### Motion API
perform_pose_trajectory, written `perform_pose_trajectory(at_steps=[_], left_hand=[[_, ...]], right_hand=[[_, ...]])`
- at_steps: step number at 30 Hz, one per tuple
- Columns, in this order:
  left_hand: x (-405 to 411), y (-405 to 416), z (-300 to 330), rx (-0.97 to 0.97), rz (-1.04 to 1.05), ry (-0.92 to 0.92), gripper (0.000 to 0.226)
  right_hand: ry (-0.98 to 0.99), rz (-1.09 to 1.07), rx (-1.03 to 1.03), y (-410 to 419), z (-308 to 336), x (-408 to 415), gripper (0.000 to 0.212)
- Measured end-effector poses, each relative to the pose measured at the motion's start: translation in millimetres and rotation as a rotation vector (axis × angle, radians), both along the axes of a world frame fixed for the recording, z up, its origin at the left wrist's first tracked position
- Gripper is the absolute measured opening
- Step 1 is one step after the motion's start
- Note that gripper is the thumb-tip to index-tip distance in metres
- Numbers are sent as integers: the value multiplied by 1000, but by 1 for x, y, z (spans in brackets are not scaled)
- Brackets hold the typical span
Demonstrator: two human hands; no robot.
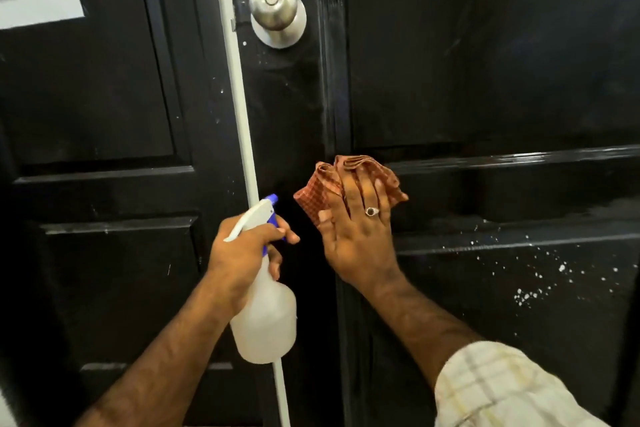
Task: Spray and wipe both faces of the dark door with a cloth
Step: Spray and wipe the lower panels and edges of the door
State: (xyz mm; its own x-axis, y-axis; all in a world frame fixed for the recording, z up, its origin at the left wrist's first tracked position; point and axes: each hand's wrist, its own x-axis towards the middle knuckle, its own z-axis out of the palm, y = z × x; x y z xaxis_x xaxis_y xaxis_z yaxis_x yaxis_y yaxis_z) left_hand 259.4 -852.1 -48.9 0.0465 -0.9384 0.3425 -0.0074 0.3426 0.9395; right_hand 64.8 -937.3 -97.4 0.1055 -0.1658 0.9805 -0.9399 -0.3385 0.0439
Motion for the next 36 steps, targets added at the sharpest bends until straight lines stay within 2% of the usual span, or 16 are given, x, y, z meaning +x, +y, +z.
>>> perform_pose_trajectory(at_steps=[4,6,9,11,15,19,22,26,33,36], left_hand=[[2,-1,5,-4,3,-33,11],[-4,-6,7,-22,-20,-64,12],[-18,-12,6,7,-51,-70,13],[-38,-14,2,28,-78,-48,15],[-88,-20,-13,60,-172,-64,19],[-120,-23,-25,99,-241,-68,18],[-131,-20,-26,103,-272,-61,18],[-118,-19,-26,120,-256,-53,18],[-53,-11,-29,54,-191,-36,16],[-33,6,-26,50,-121,-25,12]], right_hand=[[70,87,-20,7,20,-4,58],[165,116,-23,6,26,-16,58],[321,109,-4,5,15,-47,57],[345,94,4,7,0,-77,55],[318,-59,-2,18,-27,-181,57],[121,-249,120,40,-36,-308,74],[0,-337,261,55,-35,-350,79],[-92,-307,294,45,-40,-309,77],[252,-177,181,28,-28,-141,79],[412,-66,159,19,-14,-65,71]])
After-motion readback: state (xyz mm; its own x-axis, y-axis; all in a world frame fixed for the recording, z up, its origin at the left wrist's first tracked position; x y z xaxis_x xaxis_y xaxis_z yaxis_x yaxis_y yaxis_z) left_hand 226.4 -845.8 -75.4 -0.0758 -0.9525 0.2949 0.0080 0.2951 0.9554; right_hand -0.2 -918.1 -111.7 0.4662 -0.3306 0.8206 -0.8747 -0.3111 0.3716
